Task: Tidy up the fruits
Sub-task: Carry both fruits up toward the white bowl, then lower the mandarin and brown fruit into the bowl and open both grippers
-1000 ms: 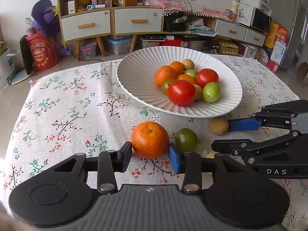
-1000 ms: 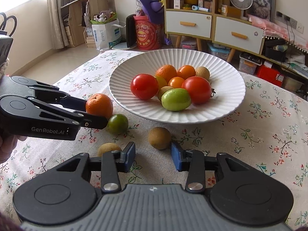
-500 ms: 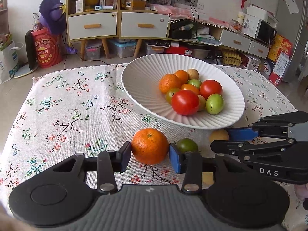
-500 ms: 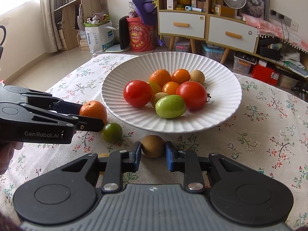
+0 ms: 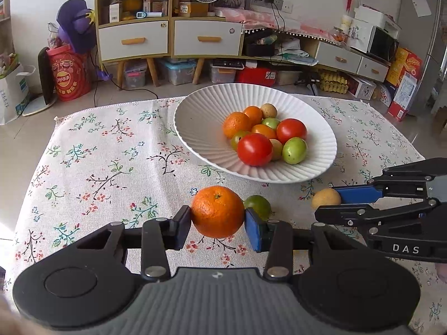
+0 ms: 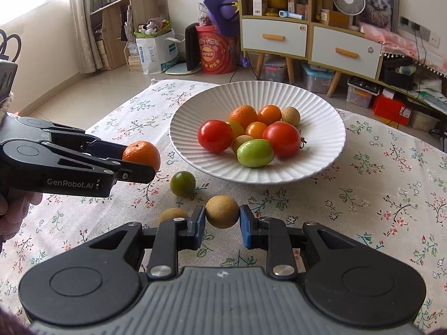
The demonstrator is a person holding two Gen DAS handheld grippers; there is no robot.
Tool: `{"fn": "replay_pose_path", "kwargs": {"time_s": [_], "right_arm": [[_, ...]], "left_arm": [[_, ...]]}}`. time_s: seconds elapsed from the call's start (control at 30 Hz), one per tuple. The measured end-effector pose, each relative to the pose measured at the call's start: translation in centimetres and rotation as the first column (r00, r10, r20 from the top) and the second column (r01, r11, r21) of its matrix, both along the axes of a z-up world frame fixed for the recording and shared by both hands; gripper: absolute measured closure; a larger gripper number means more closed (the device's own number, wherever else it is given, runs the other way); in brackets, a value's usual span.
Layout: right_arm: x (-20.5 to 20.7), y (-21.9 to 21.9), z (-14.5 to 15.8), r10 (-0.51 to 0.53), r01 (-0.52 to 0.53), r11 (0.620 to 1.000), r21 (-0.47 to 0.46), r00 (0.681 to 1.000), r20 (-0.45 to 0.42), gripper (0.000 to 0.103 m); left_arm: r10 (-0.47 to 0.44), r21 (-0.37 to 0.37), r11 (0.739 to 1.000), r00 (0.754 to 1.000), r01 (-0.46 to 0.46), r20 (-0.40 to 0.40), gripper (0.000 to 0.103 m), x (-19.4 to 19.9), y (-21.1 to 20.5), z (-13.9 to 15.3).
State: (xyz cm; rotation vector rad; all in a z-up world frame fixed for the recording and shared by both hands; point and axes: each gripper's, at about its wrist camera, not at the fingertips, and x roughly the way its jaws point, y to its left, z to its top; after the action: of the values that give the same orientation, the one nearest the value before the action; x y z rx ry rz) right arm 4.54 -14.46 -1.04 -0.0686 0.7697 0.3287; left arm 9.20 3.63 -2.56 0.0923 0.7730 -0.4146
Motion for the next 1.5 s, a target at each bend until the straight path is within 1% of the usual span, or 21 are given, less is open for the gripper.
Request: {"fn": "replay_pose_path", "kwargs": {"time_s": [0.23, 0.4, 0.63, 0.77, 0.87, 1.03, 1.1, 1.23, 1.3, 1.37, 1.5], "right_arm": [[-0.7, -0.8, 1.6, -0.013, 0.013, 1.000, 0.020, 0.999, 0.040, 0.079], [-0.2, -1.7, 2.8, -0.053, 0.049, 0.998, 0.049, 0.995, 0.084, 0.079], [1.7, -2.9, 3.2, -0.125, 0.117, 0.991, 0.071, 0.986, 0.110, 0.079], [2.7, -3.3, 3.0, -0.143, 0.136, 0.988, 0.070, 0.983, 0.113, 0.079], [3.6, -3.5, 2.4, -0.149, 0.144, 0.988, 0.058, 0.983, 0.104, 0.079], [4.4, -3.9, 2.0, -0.141, 0.140, 0.990, 0.022, 0.984, 0.107, 0.079], [5.1, -4.1, 2.3, -0.124, 0.124, 0.992, 0.010, 0.986, 0.114, 0.079], [6.8, -4.7, 2.4, -0.108, 0.106, 0.994, 0.025, 0.989, 0.105, 0.079], [7.5, -4.6, 1.8, -0.101, 0.101, 0.995, 0.006, 0.990, 0.100, 0.079], [8.0, -4.6, 1.2, -0.100, 0.101, 0.995, -0.007, 0.990, 0.098, 0.079], [8.5, -4.9, 0.6, -0.093, 0.094, 0.996, -0.003, 0.991, 0.092, 0.079]], "left_arm": [[-0.013, -0.023, 1.000, 1.000, 0.013, 0.023, 0.070, -0.8, -0.1, 1.1], [-0.006, -0.046, 0.999, 0.999, 0.008, 0.039, 0.070, -0.7, -0.7, 1.8], [0.024, -0.068, 0.997, 0.997, -0.019, 0.068, 0.070, 1.0, -1.8, 2.6], [0.055, -0.089, 0.995, 0.996, -0.049, 0.069, 0.070, 2.4, -1.9, 2.8], [0.067, -0.072, 0.996, 0.996, -0.062, 0.062, 0.070, 3.6, -2.3, 2.5], [0.083, -0.017, 0.996, 0.995, -0.082, 0.052, 0.070, 5.6, -3.0, 1.7], [0.084, -0.014, 0.996, 0.995, -0.084, 0.044, 0.070, 6.1, -3.1, 1.2], [0.097, -0.021, 0.995, 0.995, -0.096, 0.030, 0.070, 7.1, -3.1, 0.9], [0.091, -0.021, 0.996, 0.996, -0.090, 0.023, 0.070, 7.4, -3.2, 0.8], [0.078, -0.003, 0.997, 0.997, -0.078, 0.029, 0.070, 7.5, -3.6, 0.6], [0.055, 0.024, 0.998, 0.998, -0.055, 0.038, 0.070, 7.9, -4.3, 0.3]]}}
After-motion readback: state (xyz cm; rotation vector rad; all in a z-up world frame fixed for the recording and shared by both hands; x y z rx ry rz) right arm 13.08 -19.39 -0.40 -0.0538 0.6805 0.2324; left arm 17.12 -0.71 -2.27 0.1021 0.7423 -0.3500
